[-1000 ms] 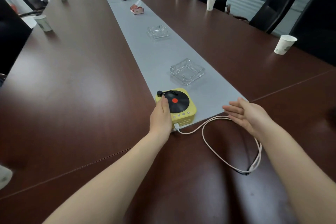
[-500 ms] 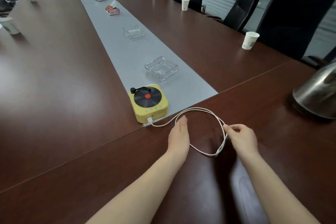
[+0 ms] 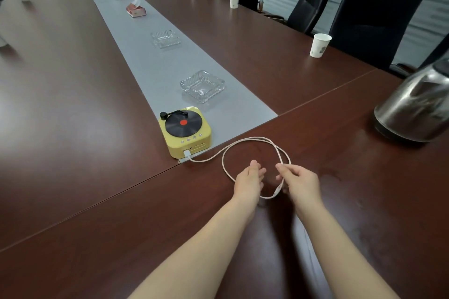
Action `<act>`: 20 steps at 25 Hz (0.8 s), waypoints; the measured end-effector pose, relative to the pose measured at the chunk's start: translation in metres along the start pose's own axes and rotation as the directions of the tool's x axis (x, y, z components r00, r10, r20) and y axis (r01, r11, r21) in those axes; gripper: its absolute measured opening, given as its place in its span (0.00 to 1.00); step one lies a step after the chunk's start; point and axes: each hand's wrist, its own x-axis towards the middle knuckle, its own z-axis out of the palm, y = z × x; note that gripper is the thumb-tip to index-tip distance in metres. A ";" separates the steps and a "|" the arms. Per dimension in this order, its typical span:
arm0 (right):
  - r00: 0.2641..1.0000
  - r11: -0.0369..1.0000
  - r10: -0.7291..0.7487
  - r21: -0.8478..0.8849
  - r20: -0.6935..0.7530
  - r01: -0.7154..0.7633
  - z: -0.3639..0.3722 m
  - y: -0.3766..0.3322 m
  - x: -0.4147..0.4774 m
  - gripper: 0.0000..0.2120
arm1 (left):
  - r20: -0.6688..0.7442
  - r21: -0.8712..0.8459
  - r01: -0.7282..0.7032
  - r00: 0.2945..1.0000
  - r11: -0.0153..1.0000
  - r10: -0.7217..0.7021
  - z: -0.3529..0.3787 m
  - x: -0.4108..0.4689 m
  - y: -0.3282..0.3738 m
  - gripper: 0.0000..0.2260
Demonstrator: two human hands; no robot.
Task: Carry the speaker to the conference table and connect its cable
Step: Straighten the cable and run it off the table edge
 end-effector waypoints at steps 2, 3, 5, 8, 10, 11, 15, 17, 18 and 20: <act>0.999 0.997 0.015 0.078 0.049 -0.019 -0.002 -0.003 -0.004 0.05 | 0.046 -0.032 0.022 0.999 0.999 -0.020 0.002 -0.007 0.005 0.19; 0.997 0.996 0.018 0.086 0.082 -0.025 -0.003 -0.005 -0.005 0.05 | 0.067 -0.037 0.027 0.997 0.999 -0.025 0.003 -0.009 0.006 0.18; 0.988 0.998 0.005 0.060 0.157 -0.015 -0.002 -0.007 -0.008 0.06 | 0.080 -0.034 0.040 0.996 0.999 -0.037 0.006 -0.011 0.008 0.14; 0.973 0.998 -0.054 -0.024 0.223 0.061 0.000 -0.008 -0.013 0.10 | 0.051 0.022 0.045 0.998 0.999 -0.046 0.009 -0.009 0.013 0.13; 0.955 0.990 -0.096 -0.075 0.280 0.121 0.000 -0.009 -0.019 0.11 | 0.025 0.063 0.035 0.999 0.997 -0.037 0.007 -0.008 0.019 0.12; 0.945 0.986 -0.101 -0.095 0.312 0.137 0.000 -0.010 -0.021 0.10 | 0.017 0.081 0.032 0.999 0.996 -0.033 0.007 -0.008 0.023 0.11; 0.915 0.993 -0.015 -0.104 0.404 0.062 -0.006 -0.018 -0.023 0.13 | 0.072 0.008 0.025 0.997 1.000 -0.026 0.003 -0.012 0.031 0.11; 0.956 0.995 0.024 -0.097 0.293 0.004 -0.012 -0.019 -0.008 0.14 | 0.109 -0.039 0.010 0.994 0.999 -0.006 -0.002 -0.013 0.032 0.10; 0.982 0.993 0.008 -0.119 0.189 0.015 -0.016 -0.017 0.003 0.13 | 0.128 -0.053 -0.004 0.992 0.999 0.011 -0.005 -0.014 0.030 0.10; 0.996 0.960 -0.079 -0.273 -0.037 0.066 -0.020 -0.013 0.027 0.12 | 0.157 -0.068 -0.026 0.987 0.997 0.036 -0.011 -0.015 0.028 0.10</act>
